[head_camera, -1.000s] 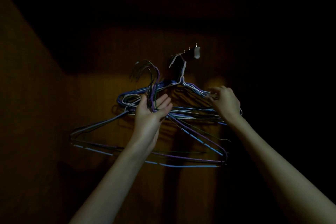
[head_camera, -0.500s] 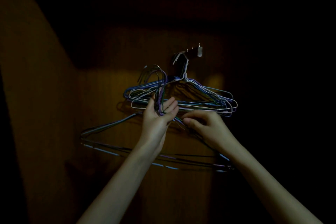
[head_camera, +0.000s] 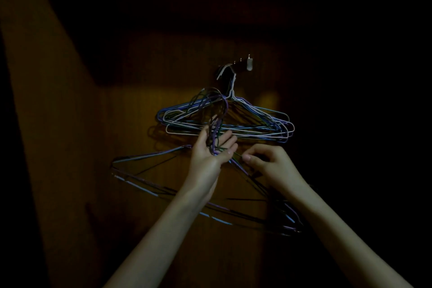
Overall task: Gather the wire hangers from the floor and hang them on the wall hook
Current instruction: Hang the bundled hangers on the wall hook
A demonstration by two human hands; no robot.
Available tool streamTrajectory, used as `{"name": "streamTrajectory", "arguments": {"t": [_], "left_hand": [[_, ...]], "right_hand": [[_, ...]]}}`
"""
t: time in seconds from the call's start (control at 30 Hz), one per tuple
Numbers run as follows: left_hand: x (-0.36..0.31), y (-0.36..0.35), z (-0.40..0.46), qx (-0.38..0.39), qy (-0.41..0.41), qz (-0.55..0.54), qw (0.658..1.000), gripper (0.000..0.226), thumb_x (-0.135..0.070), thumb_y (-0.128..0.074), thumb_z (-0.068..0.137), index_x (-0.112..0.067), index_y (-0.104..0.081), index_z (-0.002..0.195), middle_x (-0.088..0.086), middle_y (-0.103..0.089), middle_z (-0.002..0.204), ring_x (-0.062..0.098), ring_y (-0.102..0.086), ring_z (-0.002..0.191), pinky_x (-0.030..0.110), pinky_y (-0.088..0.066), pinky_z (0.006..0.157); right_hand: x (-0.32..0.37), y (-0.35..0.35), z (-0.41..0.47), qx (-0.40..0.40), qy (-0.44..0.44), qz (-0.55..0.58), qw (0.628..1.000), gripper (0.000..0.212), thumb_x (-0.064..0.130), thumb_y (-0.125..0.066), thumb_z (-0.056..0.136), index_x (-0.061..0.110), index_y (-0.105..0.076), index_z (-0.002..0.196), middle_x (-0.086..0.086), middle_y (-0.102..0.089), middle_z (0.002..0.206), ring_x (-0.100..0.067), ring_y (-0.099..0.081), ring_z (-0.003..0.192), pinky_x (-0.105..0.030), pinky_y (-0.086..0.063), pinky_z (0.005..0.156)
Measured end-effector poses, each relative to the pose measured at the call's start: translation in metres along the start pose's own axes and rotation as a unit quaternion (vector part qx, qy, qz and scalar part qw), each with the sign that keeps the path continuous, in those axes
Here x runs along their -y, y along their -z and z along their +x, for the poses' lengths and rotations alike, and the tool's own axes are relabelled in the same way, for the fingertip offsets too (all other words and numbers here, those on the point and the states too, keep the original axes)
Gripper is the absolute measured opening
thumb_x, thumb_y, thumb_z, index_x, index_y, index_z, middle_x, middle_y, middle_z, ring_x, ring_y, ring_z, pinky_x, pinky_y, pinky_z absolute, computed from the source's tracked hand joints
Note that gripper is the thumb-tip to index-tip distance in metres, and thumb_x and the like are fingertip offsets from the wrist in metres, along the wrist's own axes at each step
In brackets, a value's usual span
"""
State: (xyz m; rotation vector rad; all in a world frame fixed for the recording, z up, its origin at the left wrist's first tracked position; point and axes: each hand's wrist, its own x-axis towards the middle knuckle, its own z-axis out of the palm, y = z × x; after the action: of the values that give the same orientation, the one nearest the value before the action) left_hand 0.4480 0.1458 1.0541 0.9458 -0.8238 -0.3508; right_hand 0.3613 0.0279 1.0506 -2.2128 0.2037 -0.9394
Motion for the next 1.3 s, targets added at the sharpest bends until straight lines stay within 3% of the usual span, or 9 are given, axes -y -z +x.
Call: {"name": "streamTrajectory", "arguments": {"t": [0.1, 0.2, 0.27, 0.37, 0.5, 0.77, 1.07, 1.3], "left_hand": [[0.000, 0.000, -0.001, -0.008, -0.003, 0.007, 1.000, 0.077, 0.022, -0.046, 0.085, -0.016, -0.021, 0.148, 0.022, -0.053, 0.129, 0.022, -0.061, 0.106, 0.021, -0.052, 0.084], [0.000, 0.003, -0.003, -0.018, -0.002, 0.001, 1.000, 0.077, 0.020, -0.049, 0.084, -0.017, -0.024, 0.147, 0.023, -0.054, 0.128, 0.023, -0.060, 0.107, 0.017, -0.053, 0.080], [-0.002, 0.006, -0.002, -0.021, -0.003, -0.002, 1.000, 0.075, 0.018, -0.050, 0.085, -0.018, -0.024, 0.146, 0.023, -0.053, 0.131, 0.024, -0.059, 0.111, 0.016, -0.053, 0.079], [-0.005, 0.009, 0.002, -0.027, -0.014, 0.005, 1.000, 0.075, 0.017, -0.049, 0.086, -0.018, -0.022, 0.146, 0.022, -0.053, 0.131, 0.022, -0.059, 0.110, 0.019, -0.052, 0.084], [-0.009, 0.010, 0.010, -0.023, -0.026, 0.007, 0.999, 0.073, 0.016, -0.048, 0.088, -0.017, -0.020, 0.147, 0.021, -0.053, 0.131, 0.023, -0.058, 0.111, 0.027, -0.050, 0.093], [-0.005, 0.012, 0.034, -0.013, -0.036, -0.003, 0.999, 0.081, 0.016, -0.048, 0.088, -0.014, -0.008, 0.151, 0.023, -0.053, 0.131, 0.023, -0.060, 0.109, 0.019, -0.053, 0.083], [0.002, 0.018, 0.065, -0.011, -0.055, 0.013, 0.998, 0.077, 0.016, -0.049, 0.087, -0.015, -0.015, 0.150, 0.020, -0.056, 0.128, 0.016, -0.062, 0.107, 0.020, -0.054, 0.082], [0.014, 0.024, 0.084, -0.026, -0.060, 0.016, 0.998, 0.077, 0.016, -0.048, 0.087, -0.015, -0.016, 0.150, 0.018, -0.057, 0.125, 0.015, -0.063, 0.104, 0.019, -0.055, 0.079]], "right_hand": [[-0.003, 0.001, 0.002, -0.038, -0.001, -0.033, 0.999, 0.024, 0.021, -0.063, 0.087, 0.033, -0.061, 0.067, 0.011, -0.063, 0.068, -0.011, -0.061, 0.075, -0.038, -0.050, 0.076], [-0.005, 0.009, 0.006, -0.098, 0.011, -0.019, 0.995, 0.025, 0.015, -0.062, 0.087, 0.031, -0.060, 0.068, 0.013, -0.061, 0.071, -0.012, -0.058, 0.077, -0.032, -0.046, 0.078], [-0.007, 0.016, 0.009, -0.125, 0.025, -0.029, 0.991, 0.016, 0.014, -0.062, 0.087, 0.025, -0.062, 0.076, 0.009, -0.063, 0.076, -0.012, -0.059, 0.083, -0.028, -0.044, 0.079], [-0.017, 0.026, 0.014, -0.163, 0.044, -0.095, 0.981, 0.006, 0.020, -0.064, 0.086, 0.022, -0.069, 0.087, 0.007, -0.066, 0.084, -0.014, -0.062, 0.089, -0.034, -0.049, 0.079], [-0.026, 0.035, 0.023, -0.211, 0.088, -0.125, 0.965, 0.008, 0.018, -0.065, 0.086, 0.018, -0.071, 0.091, 0.009, -0.065, 0.088, -0.016, -0.064, 0.089, -0.039, -0.052, 0.076], [-0.033, 0.057, 0.063, -0.287, 0.104, -0.129, 0.943, 0.007, 0.017, -0.062, 0.087, 0.015, -0.068, 0.090, 0.007, -0.065, 0.084, -0.013, -0.062, 0.082, -0.033, -0.048, 0.070], [-0.049, 0.060, 0.123, -0.276, 0.072, -0.104, 0.953, 0.010, 0.021, -0.061, 0.089, 0.018, -0.070, 0.093, 0.002, -0.066, 0.084, -0.018, -0.063, 0.082, -0.046, -0.053, 0.076], [-0.069, 0.045, 0.167, -0.246, 0.038, -0.078, 0.965, 0.007, 0.024, -0.063, 0.087, 0.023, -0.070, 0.089, 0.000, -0.069, 0.079, -0.025, -0.065, 0.076, -0.048, -0.054, 0.074]]}}
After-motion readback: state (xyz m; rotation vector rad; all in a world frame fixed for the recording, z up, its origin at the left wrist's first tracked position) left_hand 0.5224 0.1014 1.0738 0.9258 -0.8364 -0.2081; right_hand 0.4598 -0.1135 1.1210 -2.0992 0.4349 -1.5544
